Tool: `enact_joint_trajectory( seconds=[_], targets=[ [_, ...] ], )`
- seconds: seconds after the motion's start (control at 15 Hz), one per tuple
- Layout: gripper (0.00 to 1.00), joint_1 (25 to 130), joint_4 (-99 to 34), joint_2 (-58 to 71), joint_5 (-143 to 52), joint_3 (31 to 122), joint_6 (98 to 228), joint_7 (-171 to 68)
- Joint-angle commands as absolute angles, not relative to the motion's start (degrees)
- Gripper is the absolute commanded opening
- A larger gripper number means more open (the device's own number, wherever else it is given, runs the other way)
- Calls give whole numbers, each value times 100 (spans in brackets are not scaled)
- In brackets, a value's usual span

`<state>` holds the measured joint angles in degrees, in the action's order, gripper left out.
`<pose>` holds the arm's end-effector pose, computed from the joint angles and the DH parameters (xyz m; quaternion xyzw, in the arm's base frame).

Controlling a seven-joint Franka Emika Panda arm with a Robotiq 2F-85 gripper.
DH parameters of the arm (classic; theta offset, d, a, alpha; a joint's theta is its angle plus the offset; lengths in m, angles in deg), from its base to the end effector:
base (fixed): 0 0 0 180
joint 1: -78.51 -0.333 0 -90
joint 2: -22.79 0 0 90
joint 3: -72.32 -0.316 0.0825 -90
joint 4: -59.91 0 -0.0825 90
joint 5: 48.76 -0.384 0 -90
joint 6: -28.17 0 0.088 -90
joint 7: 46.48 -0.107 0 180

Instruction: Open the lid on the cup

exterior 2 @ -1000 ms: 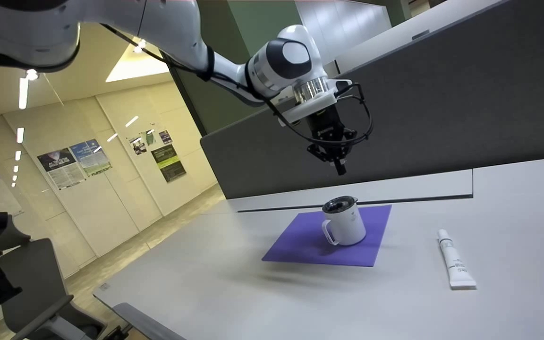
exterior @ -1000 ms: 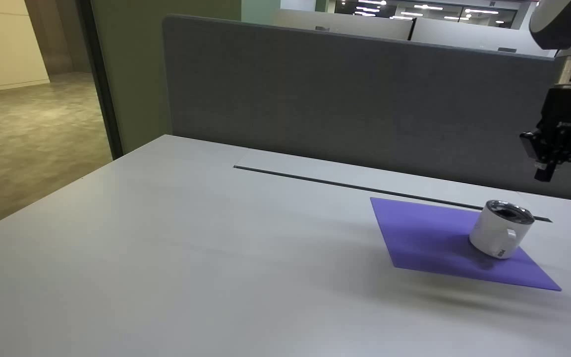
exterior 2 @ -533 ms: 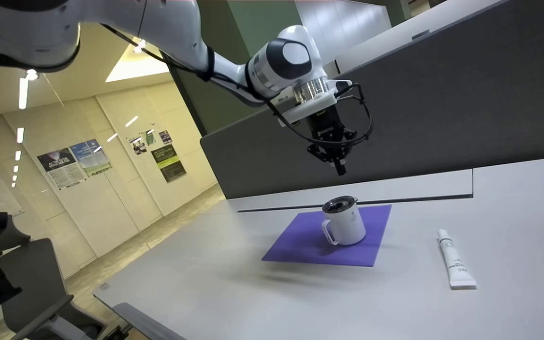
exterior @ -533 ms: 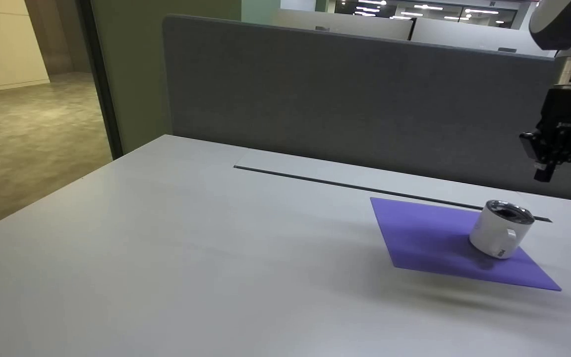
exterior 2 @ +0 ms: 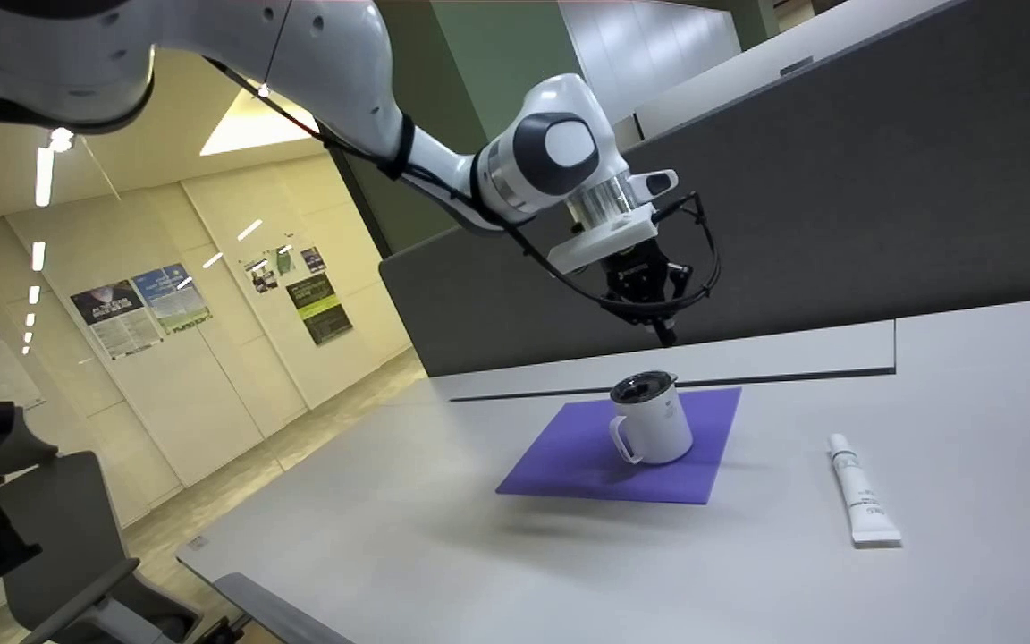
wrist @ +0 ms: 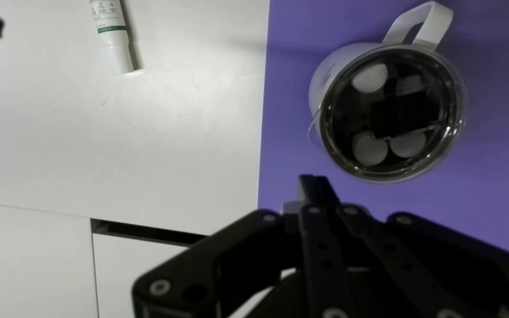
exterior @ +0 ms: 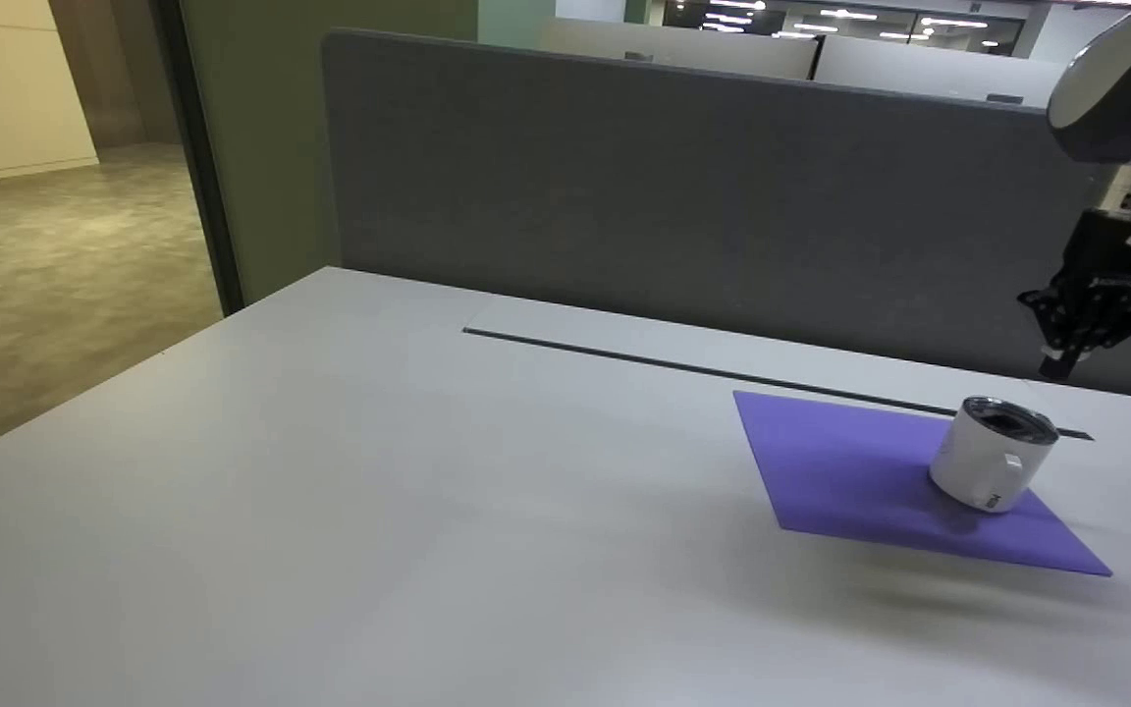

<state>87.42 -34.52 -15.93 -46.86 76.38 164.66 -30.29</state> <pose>0.6764 -0.1500 0.2248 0.9978 0.0481 0.0203 0.0401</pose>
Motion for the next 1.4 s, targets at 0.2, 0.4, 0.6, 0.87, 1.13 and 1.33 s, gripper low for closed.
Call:
enact_joint_trajectory(
  seconds=[0.2,0.4,0.6,0.87,1.13,1.33],
  targets=[
    [0,8846,-4065,-1302,-4740,7462,16594,-3037],
    [0,8854,-4188,-1284,-4754,7428,16751,-3018],
    [0,8845,-4282,-1275,-4749,7403,16860,-3009],
    [0,8874,-4382,-1268,-4781,7334,17077,-2947],
    [0,8851,-4434,-1313,-4747,7282,17255,-2877],
    [0,8835,-4437,-1352,-4735,7253,17270,-2871]
  ],
)
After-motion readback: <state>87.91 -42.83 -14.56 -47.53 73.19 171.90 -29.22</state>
